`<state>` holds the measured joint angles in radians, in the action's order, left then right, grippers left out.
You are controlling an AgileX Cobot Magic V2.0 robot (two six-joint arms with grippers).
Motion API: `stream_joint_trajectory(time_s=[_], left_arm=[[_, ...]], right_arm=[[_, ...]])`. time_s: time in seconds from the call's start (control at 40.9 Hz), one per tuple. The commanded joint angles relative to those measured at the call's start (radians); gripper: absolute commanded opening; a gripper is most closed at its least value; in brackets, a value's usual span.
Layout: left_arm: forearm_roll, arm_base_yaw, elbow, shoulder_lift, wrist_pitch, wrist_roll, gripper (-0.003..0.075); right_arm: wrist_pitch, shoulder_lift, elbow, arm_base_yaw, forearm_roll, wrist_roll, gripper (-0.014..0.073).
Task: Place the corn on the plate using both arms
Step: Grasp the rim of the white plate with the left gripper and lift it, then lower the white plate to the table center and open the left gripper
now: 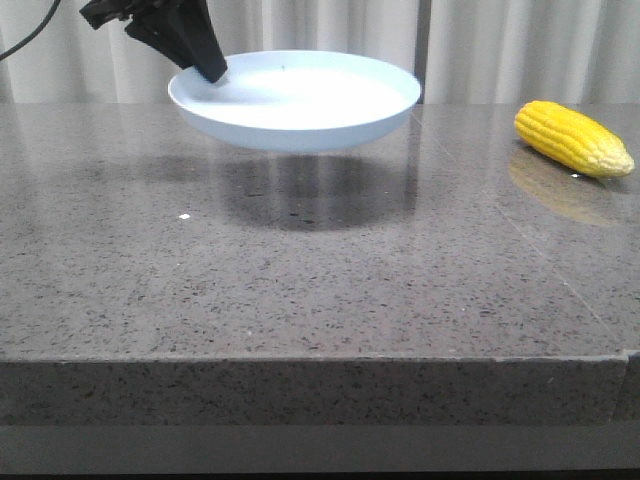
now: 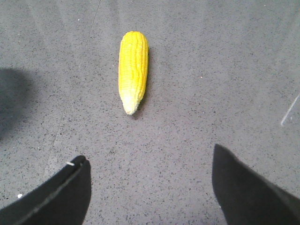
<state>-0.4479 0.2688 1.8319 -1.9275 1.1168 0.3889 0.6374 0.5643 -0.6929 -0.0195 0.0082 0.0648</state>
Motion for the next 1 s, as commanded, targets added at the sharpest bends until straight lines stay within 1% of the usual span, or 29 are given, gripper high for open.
stream_joint_trajectory(time_s=[0.0,0.44,0.636,0.978], left_arm=[[-0.038,0.009,0.002,0.051,-0.041,0.002,-0.0020],[-0.049,0.019,-0.108,0.051,-0.071,0.002,-0.0020],[-0.049,0.019,-0.121,0.051,-0.115,-0.023,-0.0020],[-0.045,0.019,-0.121,0.051,-0.121,-0.032,-0.0020]], right_arm=[[-0.079,0.011,-0.030,0.002,-0.008,-0.007,0.0562],[-0.078,0.011,-0.030,0.002,-0.008,-0.007,0.0562],[-0.079,0.011,-0.030,0.002,-0.008,-0.007,0.0562],[-0.079,0.011,-0.030,0.002,-0.008,-0.007,0.0562]])
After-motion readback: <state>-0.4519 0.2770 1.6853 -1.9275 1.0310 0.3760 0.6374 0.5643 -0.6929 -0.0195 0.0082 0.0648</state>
